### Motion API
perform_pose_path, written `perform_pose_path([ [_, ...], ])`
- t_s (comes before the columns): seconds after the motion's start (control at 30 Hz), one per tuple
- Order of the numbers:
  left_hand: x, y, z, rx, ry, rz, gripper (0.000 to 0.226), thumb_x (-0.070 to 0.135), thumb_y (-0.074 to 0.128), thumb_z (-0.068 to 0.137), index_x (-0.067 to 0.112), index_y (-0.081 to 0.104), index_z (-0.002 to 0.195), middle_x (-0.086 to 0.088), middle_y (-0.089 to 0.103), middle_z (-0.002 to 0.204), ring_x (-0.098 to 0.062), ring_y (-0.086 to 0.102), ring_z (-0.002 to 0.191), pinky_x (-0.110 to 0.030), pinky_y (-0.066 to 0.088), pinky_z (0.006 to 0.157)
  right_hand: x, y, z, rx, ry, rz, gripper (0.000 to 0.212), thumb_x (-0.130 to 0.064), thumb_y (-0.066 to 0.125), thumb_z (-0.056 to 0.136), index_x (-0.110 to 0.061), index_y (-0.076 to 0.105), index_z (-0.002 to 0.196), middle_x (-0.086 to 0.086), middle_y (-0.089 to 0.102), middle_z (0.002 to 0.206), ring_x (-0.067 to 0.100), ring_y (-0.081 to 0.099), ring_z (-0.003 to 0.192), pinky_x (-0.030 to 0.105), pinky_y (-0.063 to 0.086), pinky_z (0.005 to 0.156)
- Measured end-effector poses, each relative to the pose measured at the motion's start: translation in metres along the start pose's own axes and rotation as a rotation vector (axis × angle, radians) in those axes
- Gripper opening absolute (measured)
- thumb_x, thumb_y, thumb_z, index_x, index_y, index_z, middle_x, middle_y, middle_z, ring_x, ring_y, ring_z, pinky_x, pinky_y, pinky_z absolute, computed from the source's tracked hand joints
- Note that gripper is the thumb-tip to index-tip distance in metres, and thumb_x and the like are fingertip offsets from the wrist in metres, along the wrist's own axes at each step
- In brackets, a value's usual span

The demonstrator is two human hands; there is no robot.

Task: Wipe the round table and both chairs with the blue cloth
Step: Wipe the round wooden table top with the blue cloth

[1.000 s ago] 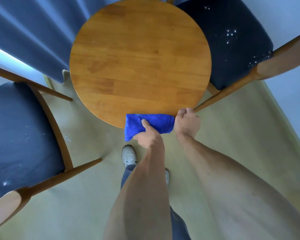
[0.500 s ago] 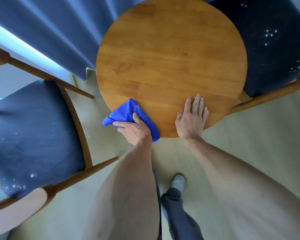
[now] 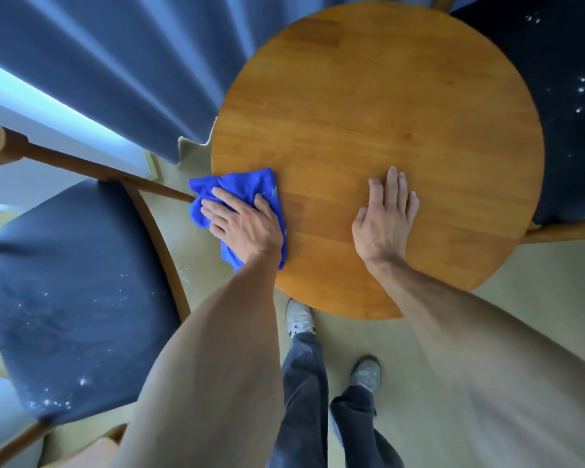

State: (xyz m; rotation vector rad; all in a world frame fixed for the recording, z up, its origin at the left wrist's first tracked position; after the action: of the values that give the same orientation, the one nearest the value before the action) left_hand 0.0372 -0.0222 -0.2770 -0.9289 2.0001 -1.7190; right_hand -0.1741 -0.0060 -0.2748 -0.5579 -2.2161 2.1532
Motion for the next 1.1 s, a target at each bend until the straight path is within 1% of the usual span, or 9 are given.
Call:
perform_pose_path([
  [0.13,0.028,-0.006,0.047,0.020,0.128,0.069,0.075,0.046,0.028,0.097,-0.001,0.011,0.153,-0.031,0.014,0.156,-0.042,0.014,0.145,-0.048,0.020,0.112,-0.028,-0.004,0.054,0.104,0.002,-0.008,0.056,-0.002,0.061,0.080,-0.016,0.046,0.132,0.015,0.043,0.148,0.034,0.032,0.142,0.055,0.020,0.118],
  [0.37,0.110,-0.010,0.091,-0.025,0.405,0.118,0.071,0.040,0.030,0.097,0.001,0.011,0.153,-0.030,0.010,0.157,-0.041,0.011,0.147,-0.048,0.018,0.116,-0.017,-0.015,0.096,0.123,0.171,-0.084,0.063,-0.004,0.059,0.077,-0.017,0.042,0.137,0.013,0.040,0.149,0.034,0.030,0.142,0.055,0.020,0.117],
  [0.57,0.189,0.005,0.069,-0.123,0.700,0.046,0.067,0.033,0.030,0.098,0.003,0.011,0.154,-0.026,0.005,0.159,-0.039,0.003,0.148,-0.047,0.011,0.119,0.029,-0.024,0.113,0.242,0.389,-0.097,0.058,-0.017,0.039,0.077,-0.019,0.044,0.135,0.009,0.049,0.140,0.033,0.039,0.135,0.056,0.028,0.111],
  [0.67,0.218,0.009,0.046,-0.239,0.930,-0.045,0.060,0.026,0.031,0.098,0.010,0.019,0.155,-0.020,0.010,0.161,-0.033,0.006,0.150,-0.044,0.012,0.119,0.045,-0.025,0.116,0.220,0.380,-0.079,0.058,-0.025,0.030,0.081,-0.020,0.044,0.137,0.007,0.049,0.141,0.032,0.039,0.135,0.055,0.027,0.112],
  [0.77,0.221,0.001,0.040,-0.300,1.061,-0.132,0.058,0.014,0.032,0.097,0.016,0.022,0.154,-0.014,0.012,0.162,-0.028,0.009,0.150,-0.044,0.016,0.120,0.038,-0.024,0.120,0.259,0.346,-0.020,0.050,-0.026,0.035,0.091,-0.015,0.048,0.138,0.010,0.052,0.140,0.034,0.042,0.134,0.053,0.030,0.111],
  [0.83,0.203,-0.011,0.054,-0.146,0.942,-0.192,0.062,0.010,0.031,0.091,0.016,0.029,0.152,-0.017,0.018,0.160,-0.031,0.016,0.149,-0.045,0.017,0.118,0.018,-0.023,0.132,0.276,0.249,0.040,0.045,-0.029,0.037,0.098,-0.013,0.052,0.138,0.014,0.052,0.139,0.036,0.044,0.131,0.052,0.032,0.108],
  [0.9,0.171,-0.020,0.076,-0.005,0.704,-0.177,0.063,0.014,0.032,0.089,0.017,0.031,0.151,-0.017,0.021,0.159,-0.031,0.018,0.148,-0.046,0.016,0.116,-0.012,-0.017,0.150,0.209,0.146,0.102,0.047,-0.034,0.036,0.100,-0.018,0.050,0.143,0.017,0.046,0.146,0.037,0.040,0.135,0.051,0.030,0.111],
  [1.0,0.108,-0.025,0.113,0.045,0.351,-0.114,0.065,0.020,0.033,0.088,0.017,0.023,0.153,-0.015,0.014,0.161,-0.030,0.012,0.149,-0.049,0.011,0.118,-0.063,0.001,0.171,0.017,0.018,0.071,0.055,-0.050,0.036,0.098,-0.030,0.041,0.149,0.024,0.025,0.158,0.039,0.025,0.145,0.052,0.022,0.116],
  [1.1,0.057,-0.025,0.127,0.035,0.139,-0.074,0.061,0.024,0.027,0.093,0.012,0.019,0.153,-0.016,0.013,0.161,-0.030,0.010,0.149,-0.047,0.010,0.119,-0.085,0.014,0.177,-0.024,0.012,-0.101,0.064,-0.060,0.033,0.095,-0.031,0.033,0.152,0.032,0.014,0.158,0.044,0.017,0.147,0.055,0.019,0.115],
])
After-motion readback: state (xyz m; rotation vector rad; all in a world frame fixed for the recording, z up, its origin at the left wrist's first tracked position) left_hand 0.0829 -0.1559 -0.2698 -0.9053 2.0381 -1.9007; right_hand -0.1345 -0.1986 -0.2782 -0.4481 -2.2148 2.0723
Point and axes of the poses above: each hand's wrist, its own z-axis towards the middle knuckle, its own y-axis out of the palm, x = y × z, the point moved 2 cm from there along z, towards the middle knuckle
